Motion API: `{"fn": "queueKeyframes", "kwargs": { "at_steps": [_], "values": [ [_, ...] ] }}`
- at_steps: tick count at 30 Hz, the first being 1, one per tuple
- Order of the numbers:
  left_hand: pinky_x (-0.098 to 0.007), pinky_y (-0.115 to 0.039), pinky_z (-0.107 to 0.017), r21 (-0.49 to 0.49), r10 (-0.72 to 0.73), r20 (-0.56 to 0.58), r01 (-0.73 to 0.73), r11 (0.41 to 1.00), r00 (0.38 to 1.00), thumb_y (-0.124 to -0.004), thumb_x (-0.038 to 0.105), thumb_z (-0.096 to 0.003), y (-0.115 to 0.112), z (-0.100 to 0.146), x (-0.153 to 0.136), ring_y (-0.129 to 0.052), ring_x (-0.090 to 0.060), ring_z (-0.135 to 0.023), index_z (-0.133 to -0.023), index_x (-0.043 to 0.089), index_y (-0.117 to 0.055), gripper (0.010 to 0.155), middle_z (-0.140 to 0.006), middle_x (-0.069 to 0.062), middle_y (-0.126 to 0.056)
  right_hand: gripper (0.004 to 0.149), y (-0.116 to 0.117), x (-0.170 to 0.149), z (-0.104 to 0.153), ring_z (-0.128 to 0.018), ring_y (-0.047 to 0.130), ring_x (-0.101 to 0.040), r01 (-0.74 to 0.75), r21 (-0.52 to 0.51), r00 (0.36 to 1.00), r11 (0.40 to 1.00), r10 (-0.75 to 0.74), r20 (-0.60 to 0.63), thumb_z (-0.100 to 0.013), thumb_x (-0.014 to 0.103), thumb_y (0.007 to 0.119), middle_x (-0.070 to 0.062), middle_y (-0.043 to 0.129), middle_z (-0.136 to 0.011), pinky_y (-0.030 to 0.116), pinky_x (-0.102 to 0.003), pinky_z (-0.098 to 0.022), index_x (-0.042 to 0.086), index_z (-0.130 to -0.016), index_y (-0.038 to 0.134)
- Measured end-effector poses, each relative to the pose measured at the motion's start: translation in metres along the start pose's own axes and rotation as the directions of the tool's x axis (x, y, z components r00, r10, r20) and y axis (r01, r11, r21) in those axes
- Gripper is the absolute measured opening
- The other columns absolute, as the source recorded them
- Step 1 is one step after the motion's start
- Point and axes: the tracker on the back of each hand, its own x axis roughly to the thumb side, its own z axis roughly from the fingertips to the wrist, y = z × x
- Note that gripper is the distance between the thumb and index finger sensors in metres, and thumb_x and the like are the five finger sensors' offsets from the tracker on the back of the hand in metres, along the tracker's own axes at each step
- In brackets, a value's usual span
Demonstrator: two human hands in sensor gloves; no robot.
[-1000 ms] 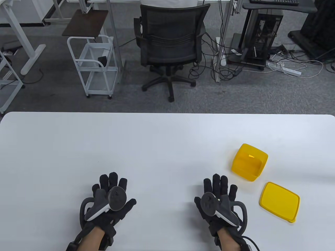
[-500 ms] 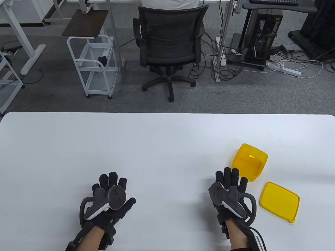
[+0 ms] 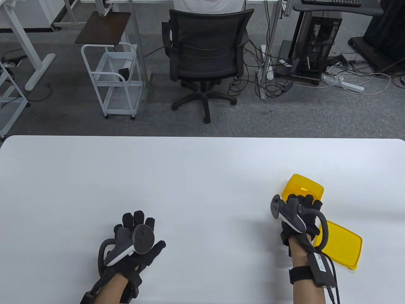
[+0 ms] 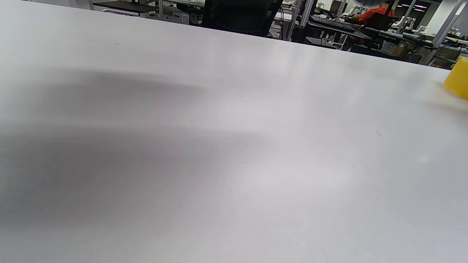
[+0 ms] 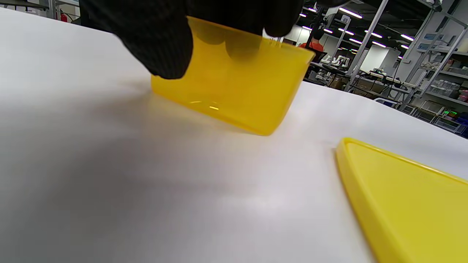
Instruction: Cover the plastic food container
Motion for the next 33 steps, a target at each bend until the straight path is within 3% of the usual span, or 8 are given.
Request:
{"fn": "queueKeyframes", "kwargs": {
  "at_steps": [7, 15, 24, 33],
  "values": [
    [-0.073, -0.008, -0.076, 0.0, 0.023, -0.01, -0.023, 1.0, 1.0, -0.046, 0.063, -0.0571, 0.002, 0.0, -0.004, 0.01, -0.054, -0.107, -0.118, 0.018, -0.014, 0.083, -0.122, -0.022, 0.007, 0.045, 0.001, 0.004, -0.003, -0.098, 0.069, -0.04, -0.048, -0.07, 0.999, 0.996, 0.047, -0.009, -0.061, 0.027, 0.081, -0.012, 0.079, -0.098, 0.053, -0.062, -0.082, 0.015, -0.102, 0.067],
    [-0.073, -0.008, -0.076, 0.007, 0.031, -0.015, -0.031, 0.999, 0.999, -0.046, 0.063, -0.0572, 0.002, 0.0, -0.005, 0.01, -0.054, -0.107, -0.118, 0.018, -0.014, 0.082, -0.122, -0.023, 0.007, 0.045, -0.015, 0.006, 0.008, -0.096, 0.07, -0.04, -0.011, -0.15, 0.999, 0.989, 0.018, 0.045, -0.061, 0.027, 0.081, -0.012, 0.079, -0.097, 0.055, -0.06, -0.081, 0.015, -0.101, 0.067],
    [-0.073, -0.008, -0.076, 0.014, 0.028, -0.019, -0.028, 1.0, 0.999, -0.046, 0.062, -0.0574, 0.003, 0.0, -0.006, 0.009, -0.053, -0.107, -0.118, 0.018, -0.014, 0.082, -0.122, -0.022, 0.007, 0.046, -0.066, 0.048, 0.064, -0.095, 0.07, -0.042, 0.075, -0.23, 0.968, 0.97, -0.015, 0.252, -0.062, 0.026, 0.081, -0.014, 0.078, -0.097, 0.054, -0.061, -0.081, 0.013, -0.103, 0.066],
    [-0.073, -0.008, -0.076, 0.02, 0.039, -0.017, -0.039, 0.999, 0.999, -0.046, 0.062, -0.0575, 0.003, 0.0, -0.007, 0.009, -0.054, -0.107, -0.118, 0.018, -0.014, 0.082, -0.122, -0.023, 0.007, 0.046, -0.075, 0.123, 0.131, -0.09, 0.074, -0.043, 0.109, -0.257, 0.877, 0.96, 0.029, 0.48, -0.062, 0.027, 0.081, -0.016, 0.08, -0.096, 0.057, -0.061, -0.079, 0.01, -0.103, 0.067]
  ]
}}
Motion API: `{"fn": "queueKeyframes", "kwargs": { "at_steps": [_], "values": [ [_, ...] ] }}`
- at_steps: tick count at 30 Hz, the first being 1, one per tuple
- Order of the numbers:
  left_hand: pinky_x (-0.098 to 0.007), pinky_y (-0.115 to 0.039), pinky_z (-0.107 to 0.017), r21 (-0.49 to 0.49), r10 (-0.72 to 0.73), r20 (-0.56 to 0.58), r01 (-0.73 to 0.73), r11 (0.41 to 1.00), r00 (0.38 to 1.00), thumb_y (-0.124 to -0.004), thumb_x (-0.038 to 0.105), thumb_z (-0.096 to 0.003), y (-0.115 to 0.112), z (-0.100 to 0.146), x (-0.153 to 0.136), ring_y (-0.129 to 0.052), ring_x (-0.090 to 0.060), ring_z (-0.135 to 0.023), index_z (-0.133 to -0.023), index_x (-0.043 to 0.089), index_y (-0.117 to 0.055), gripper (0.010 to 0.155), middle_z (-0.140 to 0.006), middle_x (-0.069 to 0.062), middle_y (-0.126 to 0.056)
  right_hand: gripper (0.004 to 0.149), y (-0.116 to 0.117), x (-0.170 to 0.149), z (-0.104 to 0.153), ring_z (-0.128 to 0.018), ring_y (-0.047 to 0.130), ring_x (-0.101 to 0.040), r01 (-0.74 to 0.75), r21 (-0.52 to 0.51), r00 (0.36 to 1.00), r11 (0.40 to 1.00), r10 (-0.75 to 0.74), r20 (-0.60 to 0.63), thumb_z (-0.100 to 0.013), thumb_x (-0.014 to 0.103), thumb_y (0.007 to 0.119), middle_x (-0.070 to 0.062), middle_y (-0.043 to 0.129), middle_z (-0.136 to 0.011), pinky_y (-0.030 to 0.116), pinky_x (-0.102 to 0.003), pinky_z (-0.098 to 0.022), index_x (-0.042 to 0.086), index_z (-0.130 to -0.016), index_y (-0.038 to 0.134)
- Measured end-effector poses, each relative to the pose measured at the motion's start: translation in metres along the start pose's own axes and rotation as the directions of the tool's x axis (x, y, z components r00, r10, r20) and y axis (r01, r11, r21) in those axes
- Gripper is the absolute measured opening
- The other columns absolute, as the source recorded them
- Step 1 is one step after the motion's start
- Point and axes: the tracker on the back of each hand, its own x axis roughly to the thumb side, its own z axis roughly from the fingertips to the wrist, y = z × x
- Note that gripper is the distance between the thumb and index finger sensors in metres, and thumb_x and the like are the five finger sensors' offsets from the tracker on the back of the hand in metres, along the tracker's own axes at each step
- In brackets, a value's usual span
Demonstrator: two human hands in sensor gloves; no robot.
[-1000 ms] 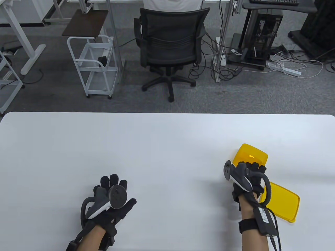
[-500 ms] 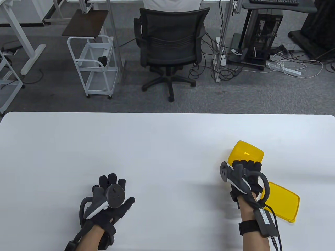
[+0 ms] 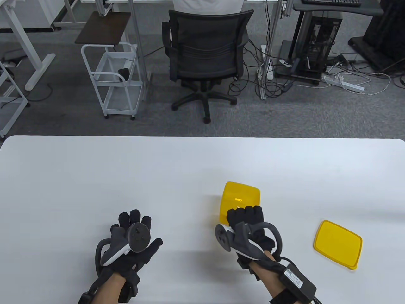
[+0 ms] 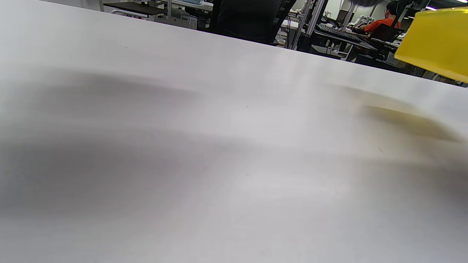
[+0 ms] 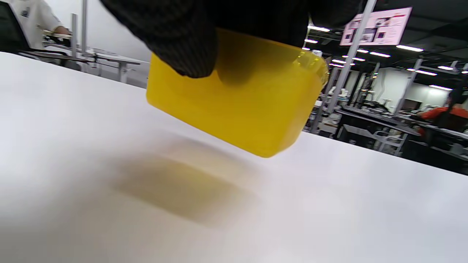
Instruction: Cover the plastic food container
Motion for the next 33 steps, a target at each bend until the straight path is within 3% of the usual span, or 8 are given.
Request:
{"fn": "queueKeyframes", "kwargs": {
  "at_steps": [6, 13, 26, 31, 33],
  "values": [
    [-0.073, -0.008, -0.076, 0.0, 0.001, 0.002, -0.001, 1.0, 1.0, -0.046, 0.062, -0.0576, 0.0, 0.0, 0.0, 0.009, -0.054, -0.107, -0.118, 0.018, -0.014, 0.082, -0.122, -0.022, 0.007, 0.046, 0.005, 0.05, 0.001, -0.089, 0.075, -0.043, 0.003, 0.03, 0.992, 1.0, -0.007, 0.125, -0.062, 0.027, 0.082, -0.016, 0.08, -0.095, 0.058, -0.06, -0.078, 0.01, -0.103, 0.067],
    [-0.073, -0.008, -0.076, -0.004, 0.001, 0.002, -0.001, 1.0, 1.0, -0.046, 0.062, -0.0576, -0.001, -0.001, -0.001, 0.009, -0.054, -0.107, -0.118, 0.017, -0.014, 0.082, -0.122, -0.023, 0.007, 0.046, 0.014, 0.075, -0.003, -0.086, 0.077, -0.042, -0.005, 0.073, 0.985, 0.997, -0.007, 0.171, -0.062, 0.027, 0.082, -0.016, 0.081, -0.093, 0.06, -0.06, -0.077, 0.009, -0.102, 0.068],
    [-0.073, -0.008, -0.077, -0.011, 0.0, 0.004, 0.0, 1.0, 1.0, -0.047, 0.062, -0.0577, -0.001, -0.001, 0.0, 0.009, -0.053, -0.107, -0.118, 0.018, -0.015, 0.081, -0.122, -0.022, 0.007, 0.044, 0.027, 0.082, -0.003, -0.088, 0.076, -0.042, -0.008, 0.091, 0.976, 0.996, -0.012, 0.219, -0.062, 0.026, 0.08, -0.015, 0.081, -0.095, 0.059, -0.06, -0.078, 0.011, -0.102, 0.068],
    [-0.073, -0.008, -0.077, 0.004, 0.003, 0.008, -0.003, 1.0, 1.0, -0.047, 0.061, -0.0576, 0.0, 0.0, 0.0, 0.01, -0.053, -0.107, -0.118, 0.018, -0.015, 0.081, -0.122, -0.022, 0.007, 0.062, 0.015, 0.059, -0.006, -0.099, 0.065, -0.045, -0.001, 0.137, 0.973, 0.991, -0.031, 0.231, -0.062, 0.044, 0.075, -0.018, 0.068, -0.11, 0.054, -0.061, -0.081, 0.012, -0.111, 0.056],
    [-0.073, -0.008, -0.077, 0.003, -0.002, 0.006, 0.002, 1.0, 1.0, -0.047, 0.061, -0.0575, 0.0, -0.001, 0.0, 0.01, -0.053, -0.108, -0.118, 0.018, -0.015, 0.081, -0.122, -0.022, 0.007, 0.064, 0.008, 0.042, -0.007, -0.101, 0.063, -0.046, 0.024, 0.128, 0.976, 0.991, -0.051, 0.212, -0.062, 0.046, 0.073, -0.019, 0.064, -0.113, 0.054, -0.062, -0.081, 0.012, -0.112, 0.054]
  ]
}}
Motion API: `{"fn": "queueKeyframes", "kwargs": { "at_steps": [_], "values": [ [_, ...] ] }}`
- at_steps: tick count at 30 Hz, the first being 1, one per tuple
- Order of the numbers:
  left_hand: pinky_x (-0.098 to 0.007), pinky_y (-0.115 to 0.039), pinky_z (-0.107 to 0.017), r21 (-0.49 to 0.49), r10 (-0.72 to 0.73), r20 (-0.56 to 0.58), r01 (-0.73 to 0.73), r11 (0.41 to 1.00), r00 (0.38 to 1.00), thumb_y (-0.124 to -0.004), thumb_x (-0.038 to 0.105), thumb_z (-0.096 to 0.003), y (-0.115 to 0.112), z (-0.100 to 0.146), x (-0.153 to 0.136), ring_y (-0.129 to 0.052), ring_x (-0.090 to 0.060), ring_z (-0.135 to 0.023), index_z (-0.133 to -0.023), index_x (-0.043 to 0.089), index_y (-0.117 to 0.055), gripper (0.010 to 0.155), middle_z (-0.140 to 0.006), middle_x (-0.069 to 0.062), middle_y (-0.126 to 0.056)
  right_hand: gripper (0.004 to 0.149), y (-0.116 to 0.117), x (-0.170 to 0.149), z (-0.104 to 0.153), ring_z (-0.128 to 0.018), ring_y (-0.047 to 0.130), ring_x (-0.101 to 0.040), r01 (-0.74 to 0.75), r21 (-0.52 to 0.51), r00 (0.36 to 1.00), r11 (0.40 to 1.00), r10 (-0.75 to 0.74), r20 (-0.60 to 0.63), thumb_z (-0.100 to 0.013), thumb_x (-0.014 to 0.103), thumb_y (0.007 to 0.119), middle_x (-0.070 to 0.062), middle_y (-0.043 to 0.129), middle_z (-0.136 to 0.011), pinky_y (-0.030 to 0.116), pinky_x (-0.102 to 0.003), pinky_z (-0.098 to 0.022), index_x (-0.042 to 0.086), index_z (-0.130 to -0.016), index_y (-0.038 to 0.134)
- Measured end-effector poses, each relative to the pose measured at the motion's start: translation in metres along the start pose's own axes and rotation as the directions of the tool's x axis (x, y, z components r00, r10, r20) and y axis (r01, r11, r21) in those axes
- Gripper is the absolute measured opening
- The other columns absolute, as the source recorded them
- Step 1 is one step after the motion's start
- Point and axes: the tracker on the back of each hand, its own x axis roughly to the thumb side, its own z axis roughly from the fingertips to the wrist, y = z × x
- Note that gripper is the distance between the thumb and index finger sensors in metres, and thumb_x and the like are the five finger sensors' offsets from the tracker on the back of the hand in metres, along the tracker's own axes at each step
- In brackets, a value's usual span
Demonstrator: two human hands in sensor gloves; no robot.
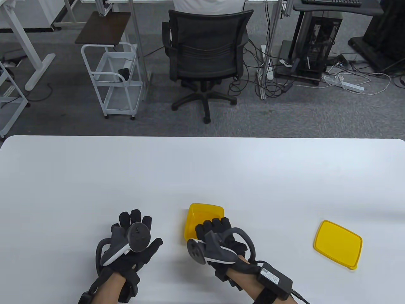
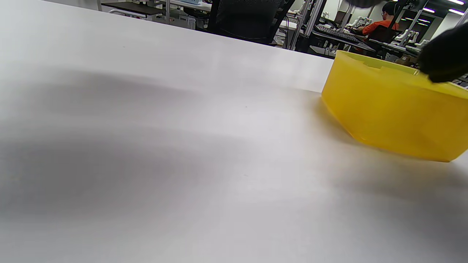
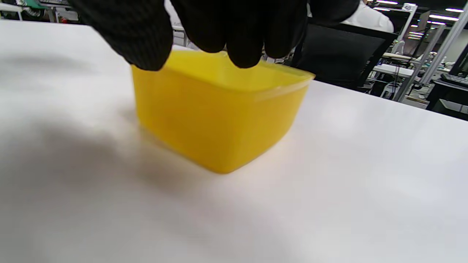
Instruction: Cover the plastic food container
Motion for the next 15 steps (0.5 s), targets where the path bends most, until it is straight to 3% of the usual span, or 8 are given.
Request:
{"fn": "queueKeyframes", "kwargs": {
  "at_steps": [5, 9, 15],
  "values": [
    [-0.073, -0.008, -0.077, 0.001, -0.003, -0.004, 0.003, 1.0, 1.0, -0.047, 0.061, -0.0576, 0.0, 0.0, 0.0, 0.01, -0.053, -0.108, -0.118, 0.018, -0.015, 0.081, -0.122, -0.022, 0.007, 0.066, -0.01, -0.063, 0.018, -0.103, 0.06, -0.047, -0.001, -0.015, 0.995, 1.0, 0.0, -0.101, -0.061, 0.048, 0.072, -0.02, 0.061, -0.115, 0.052, -0.063, -0.081, 0.013, -0.113, 0.052],
    [-0.073, -0.008, -0.077, 0.001, -0.005, -0.008, 0.005, 1.0, 1.0, -0.047, 0.061, -0.0575, 0.0, 0.0, 0.0, 0.01, -0.053, -0.108, -0.118, 0.018, -0.015, 0.081, -0.122, -0.022, 0.006, 0.064, 0.002, -0.12, 0.04, -0.103, 0.061, -0.046, -0.033, 0.008, 0.975, 0.999, 0.034, -0.218, -0.061, 0.048, 0.073, -0.019, 0.062, -0.114, 0.054, -0.062, -0.081, 0.013, -0.112, 0.054],
    [-0.073, -0.008, -0.077, 0.004, -0.008, -0.004, 0.008, 1.0, 1.0, -0.047, 0.061, -0.0575, 0.0, 0.0, 0.001, 0.01, -0.053, -0.108, -0.118, 0.018, -0.015, 0.081, -0.122, -0.022, 0.007, 0.061, 0.042, -0.213, 0.081, -0.102, 0.062, -0.045, -0.075, 0.208, 0.886, 0.975, 0.161, -0.434, -0.06, 0.045, 0.076, -0.018, 0.064, -0.113, 0.054, -0.062, -0.081, 0.015, -0.11, 0.059]
  ]
}}
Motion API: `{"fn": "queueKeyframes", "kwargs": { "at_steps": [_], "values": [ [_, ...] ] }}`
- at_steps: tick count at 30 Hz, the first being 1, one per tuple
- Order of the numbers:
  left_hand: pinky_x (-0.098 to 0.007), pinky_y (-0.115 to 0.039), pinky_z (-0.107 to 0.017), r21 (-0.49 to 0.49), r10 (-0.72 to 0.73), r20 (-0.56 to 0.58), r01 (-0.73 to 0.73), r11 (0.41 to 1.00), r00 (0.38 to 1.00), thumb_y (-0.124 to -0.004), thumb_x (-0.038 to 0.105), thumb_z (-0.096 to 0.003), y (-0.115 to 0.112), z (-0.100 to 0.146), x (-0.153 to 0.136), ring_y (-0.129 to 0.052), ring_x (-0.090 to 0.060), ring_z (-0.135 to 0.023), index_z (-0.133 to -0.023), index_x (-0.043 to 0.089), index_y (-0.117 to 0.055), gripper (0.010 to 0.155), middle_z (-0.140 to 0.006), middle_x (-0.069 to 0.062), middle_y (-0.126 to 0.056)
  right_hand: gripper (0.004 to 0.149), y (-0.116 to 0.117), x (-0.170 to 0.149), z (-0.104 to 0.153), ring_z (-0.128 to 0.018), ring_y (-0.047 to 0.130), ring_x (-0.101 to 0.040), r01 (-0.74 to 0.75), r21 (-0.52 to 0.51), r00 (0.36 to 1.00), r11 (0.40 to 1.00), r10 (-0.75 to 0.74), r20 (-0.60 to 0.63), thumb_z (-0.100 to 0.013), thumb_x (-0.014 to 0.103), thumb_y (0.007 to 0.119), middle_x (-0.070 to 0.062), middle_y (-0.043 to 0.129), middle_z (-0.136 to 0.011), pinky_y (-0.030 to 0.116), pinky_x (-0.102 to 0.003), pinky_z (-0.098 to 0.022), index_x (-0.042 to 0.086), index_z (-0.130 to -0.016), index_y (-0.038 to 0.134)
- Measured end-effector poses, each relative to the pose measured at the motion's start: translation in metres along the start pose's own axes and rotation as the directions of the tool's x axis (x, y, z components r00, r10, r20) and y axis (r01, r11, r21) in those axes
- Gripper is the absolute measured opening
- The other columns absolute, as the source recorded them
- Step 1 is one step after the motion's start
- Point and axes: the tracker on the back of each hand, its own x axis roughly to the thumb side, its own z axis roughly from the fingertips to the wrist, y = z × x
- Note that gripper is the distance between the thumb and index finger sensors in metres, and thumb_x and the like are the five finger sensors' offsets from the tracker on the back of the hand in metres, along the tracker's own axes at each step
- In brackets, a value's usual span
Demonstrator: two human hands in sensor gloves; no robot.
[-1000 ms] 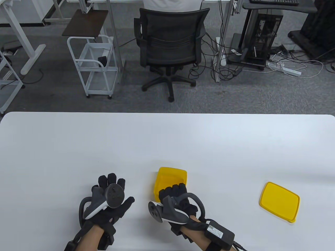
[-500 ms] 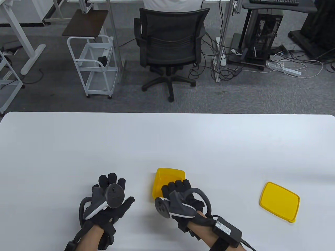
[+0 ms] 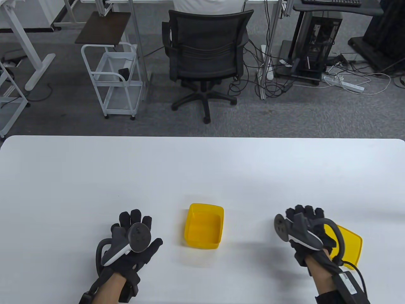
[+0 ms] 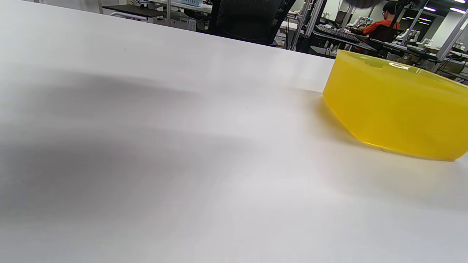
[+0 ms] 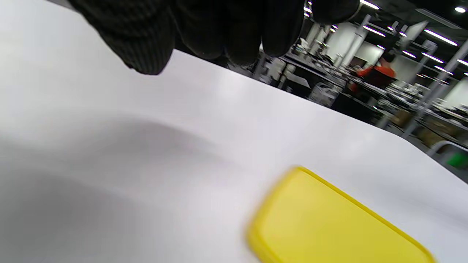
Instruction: Cover the plastic food container
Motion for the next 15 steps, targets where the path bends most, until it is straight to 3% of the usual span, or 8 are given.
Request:
{"fn": "queueKeyframes", "kwargs": {
  "at_steps": [6, 11, 15],
  "values": [
    [-0.073, -0.008, -0.077, -0.004, -0.002, -0.006, 0.002, 1.0, 1.0, -0.047, 0.061, -0.0577, 0.0, 0.0, 0.0, 0.01, -0.053, -0.107, -0.118, 0.017, -0.015, 0.081, -0.122, -0.022, 0.007, 0.049, 0.044, -0.058, 0.008, -0.099, 0.071, -0.04, -0.087, 0.185, 0.99, 0.979, 0.105, -0.09, -0.057, 0.043, 0.083, -0.012, 0.075, -0.107, 0.057, -0.062, -0.08, 0.019, -0.099, 0.075],
    [-0.073, -0.008, -0.077, -0.002, 0.002, -0.006, -0.002, 1.0, 1.0, -0.047, 0.061, -0.0578, 0.001, 0.002, 0.0, 0.01, -0.053, -0.107, -0.118, 0.017, -0.014, 0.081, -0.122, -0.022, 0.007, 0.049, 0.069, -0.07, 0.016, -0.099, 0.072, -0.038, -0.105, 0.396, 0.982, 0.912, 0.159, -0.105, -0.056, 0.041, 0.088, -0.011, 0.077, -0.106, 0.057, -0.063, -0.08, 0.02, -0.098, 0.076],
    [-0.073, -0.008, -0.077, 0.011, 0.004, 0.001, -0.004, 1.0, 1.0, -0.047, 0.061, -0.0576, 0.003, 0.004, 0.001, 0.01, -0.053, -0.107, -0.118, 0.018, -0.015, 0.081, -0.122, -0.022, 0.007, 0.054, 0.079, -0.068, 0.019, -0.1, 0.071, -0.039, -0.157, 0.441, 0.974, 0.884, 0.213, -0.08, -0.054, 0.043, 0.09, -0.01, 0.076, -0.107, 0.056, -0.064, -0.081, 0.019, -0.1, 0.074]
  ]
}}
